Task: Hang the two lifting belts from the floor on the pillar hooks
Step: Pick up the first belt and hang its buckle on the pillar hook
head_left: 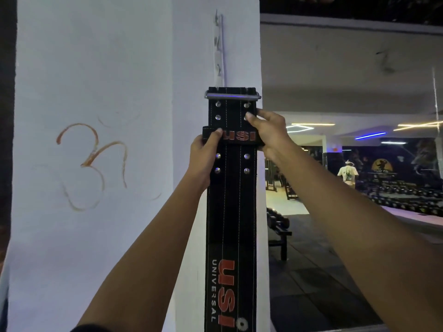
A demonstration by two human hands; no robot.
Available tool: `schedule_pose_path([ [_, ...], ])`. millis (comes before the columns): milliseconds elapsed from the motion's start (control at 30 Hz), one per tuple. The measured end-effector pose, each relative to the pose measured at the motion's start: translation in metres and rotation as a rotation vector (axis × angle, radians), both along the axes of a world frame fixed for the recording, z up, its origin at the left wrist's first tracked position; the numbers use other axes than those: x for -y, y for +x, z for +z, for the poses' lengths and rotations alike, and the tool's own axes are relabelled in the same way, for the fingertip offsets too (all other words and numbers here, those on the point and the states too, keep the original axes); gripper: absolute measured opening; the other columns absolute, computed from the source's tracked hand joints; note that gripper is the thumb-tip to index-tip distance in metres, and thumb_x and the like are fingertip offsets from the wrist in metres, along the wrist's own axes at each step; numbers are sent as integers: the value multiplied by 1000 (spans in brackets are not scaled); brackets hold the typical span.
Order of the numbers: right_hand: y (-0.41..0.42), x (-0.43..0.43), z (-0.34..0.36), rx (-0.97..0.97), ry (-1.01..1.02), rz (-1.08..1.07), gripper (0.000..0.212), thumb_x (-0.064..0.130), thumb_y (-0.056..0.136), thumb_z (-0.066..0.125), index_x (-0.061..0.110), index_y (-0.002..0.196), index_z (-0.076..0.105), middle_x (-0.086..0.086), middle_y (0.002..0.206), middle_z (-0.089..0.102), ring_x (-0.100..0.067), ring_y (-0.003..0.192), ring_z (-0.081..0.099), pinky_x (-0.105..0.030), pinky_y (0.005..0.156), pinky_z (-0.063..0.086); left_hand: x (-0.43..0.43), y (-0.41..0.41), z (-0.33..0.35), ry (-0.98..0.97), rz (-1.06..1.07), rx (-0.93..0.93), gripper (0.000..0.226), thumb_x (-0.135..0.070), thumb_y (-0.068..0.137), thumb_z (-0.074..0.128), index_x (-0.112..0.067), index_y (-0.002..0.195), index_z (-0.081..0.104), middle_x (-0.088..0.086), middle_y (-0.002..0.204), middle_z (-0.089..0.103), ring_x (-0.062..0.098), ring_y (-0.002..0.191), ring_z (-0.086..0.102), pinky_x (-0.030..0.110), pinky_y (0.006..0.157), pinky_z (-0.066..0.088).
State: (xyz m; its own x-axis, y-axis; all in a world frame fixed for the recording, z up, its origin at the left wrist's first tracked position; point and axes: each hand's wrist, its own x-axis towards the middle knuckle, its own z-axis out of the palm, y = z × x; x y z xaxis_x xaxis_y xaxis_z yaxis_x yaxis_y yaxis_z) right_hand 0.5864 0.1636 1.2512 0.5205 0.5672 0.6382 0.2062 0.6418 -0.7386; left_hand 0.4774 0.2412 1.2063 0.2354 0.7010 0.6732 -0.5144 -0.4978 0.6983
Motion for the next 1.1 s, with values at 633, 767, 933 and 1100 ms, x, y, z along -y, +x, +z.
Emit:
schedule_pose_path([
  [633,-14,-25,-20,133,15,-22,44,48,83,59,39,125,52,2,128,58,-21,125,51,-52,108,39,-22,-26,64,209,58,274,18,-15,94,52,-22,77,52,-2,78,54,4,57,50,14,56,45],
  [767,-12,-26,0,210,37,-47,58,65,79,48,38,131,46,3,144,48,-22,131,46,-52,110,36,-28,-21,71,150,62,288,15,-21,96,49,-19,81,51,-3,75,55,7,59,49,12,51,44],
  [933,-4,-35,23,254,74,-114,46,52,90,43,28,129,50,4,130,57,-23,120,56,-44,104,45,-36,-13,87,137,53,284,18,-25,95,51,-21,77,53,0,69,52,11,53,46,21,48,43],
  [1100,14,-54,45,205,142,-98,31,44,92,46,21,108,59,8,101,64,-21,102,60,-37,77,51,-57,9,91,157,49,223,19,-28,94,52,-23,76,56,1,65,51,13,51,45,23,49,42],
])
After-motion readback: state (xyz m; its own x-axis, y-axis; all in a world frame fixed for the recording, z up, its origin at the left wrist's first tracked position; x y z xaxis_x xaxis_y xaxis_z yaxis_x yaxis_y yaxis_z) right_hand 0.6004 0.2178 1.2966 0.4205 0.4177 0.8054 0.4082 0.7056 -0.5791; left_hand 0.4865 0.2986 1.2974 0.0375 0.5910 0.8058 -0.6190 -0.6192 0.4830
